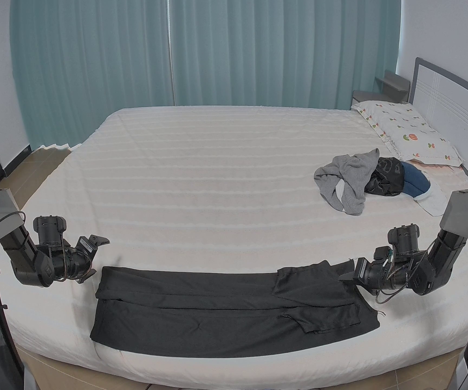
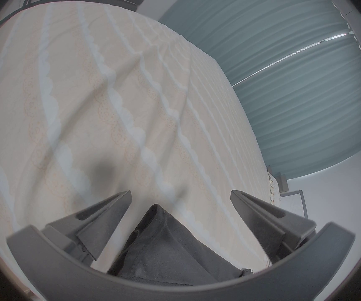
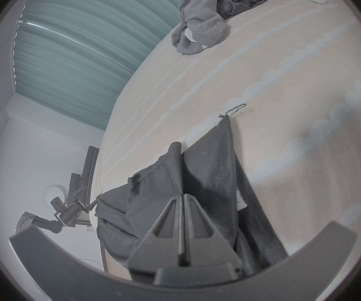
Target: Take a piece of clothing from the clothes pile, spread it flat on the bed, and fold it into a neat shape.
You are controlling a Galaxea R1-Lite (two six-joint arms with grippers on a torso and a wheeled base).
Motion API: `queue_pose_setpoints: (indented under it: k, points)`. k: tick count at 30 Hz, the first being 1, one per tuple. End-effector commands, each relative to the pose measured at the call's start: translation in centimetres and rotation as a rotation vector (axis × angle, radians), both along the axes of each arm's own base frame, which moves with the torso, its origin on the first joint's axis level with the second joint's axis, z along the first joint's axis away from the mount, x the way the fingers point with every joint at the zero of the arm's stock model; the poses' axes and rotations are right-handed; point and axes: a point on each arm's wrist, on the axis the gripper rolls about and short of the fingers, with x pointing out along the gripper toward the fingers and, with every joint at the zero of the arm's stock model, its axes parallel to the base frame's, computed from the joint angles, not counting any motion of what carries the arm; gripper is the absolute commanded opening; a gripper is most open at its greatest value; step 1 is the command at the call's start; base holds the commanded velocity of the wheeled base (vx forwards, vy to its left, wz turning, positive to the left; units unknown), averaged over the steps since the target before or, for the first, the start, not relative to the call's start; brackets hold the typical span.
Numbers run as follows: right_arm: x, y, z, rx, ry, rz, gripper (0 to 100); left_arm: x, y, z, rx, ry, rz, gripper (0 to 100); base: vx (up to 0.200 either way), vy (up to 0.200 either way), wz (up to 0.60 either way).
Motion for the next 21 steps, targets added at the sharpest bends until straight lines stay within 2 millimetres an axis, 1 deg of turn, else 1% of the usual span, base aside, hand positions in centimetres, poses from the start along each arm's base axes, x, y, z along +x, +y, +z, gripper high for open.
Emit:
queue_pose_setpoints:
  k: [1, 4, 10, 11, 13, 15, 17, 18, 19, 20, 21]
  points:
    - [-0.4, -0.2, 0.5, 0.001, -0.003, -0.002, 0, -0.2, 0.0, 0.1, -0.002, 0.002, 0.0, 100, 0.0, 0.0, 0.0]
    - [-0.7, -0.2, 0.4, -0.001, 0.005, -0.002, 0, -0.3, -0.1, 0.3, -0.003, -0.001, 0.0, 100, 0.0, 0.0, 0.0]
    - [-0.8, -0.2, 0.3, -0.003, 0.012, -0.003, 0, -0.6, -0.1, 1.5, 0.002, -0.023, 0.003, 100, 0.0, 0.0, 0.0]
    - [-0.9, -0.2, 0.2, -0.004, 0.013, -0.002, 100, -1.2, -0.2, 2.4, 0.002, -0.034, 0.004, 100, 0.0, 0.0, 0.0]
    - [-0.9, -0.2, 0.2, -0.004, 0.015, -0.002, 100, -1.6, -0.2, 2.9, 0.003, -0.04, 0.004, 100, 0.0, 0.0, 0.0]
    - [-0.9, -0.3, 0.4, -0.006, 0.009, -0.006, 100, -2.8, -0.7, 3.6, 0.007, -0.04, -0.001, 100, 0.0, 0.0, 0.0]
    - [-0.9, -0.3, 1.6, 0.0, -0.022, -0.013, 100, -3.9, -1.6, 3.8, 0.006, -0.023, -0.025, 100, 0.0, 0.0, 0.0]
    - [-0.9, -0.3, 1.7, 0.0, -0.027, -0.013, 100, -3.9, -1.7, 3.8, 0.005, -0.021, -0.028, 100, 0.0, 0.0, 0.0]
    - [-1.2, -0.3, 3.6, 0.016, -0.065, -0.016, 100, -4.9, -2.6, 3.4, 0.004, 0.009, -0.053, 100, 0.0, 0.0, 0.0]
    - [-1.2, -0.3, 3.6, 0.016, -0.065, -0.016, 100, -4.9, -2.6, 3.4, 0.004, 0.009, -0.053, 100, 0.0, 0.0, 0.0]
    - [-1.6, -0.1, 4.9, 0.029, -0.091, -0.016, 100, -5.7, -3.2, 2.8, 0.014, 0.042, -0.074, 100, 0.0, 0.0, 0.0]
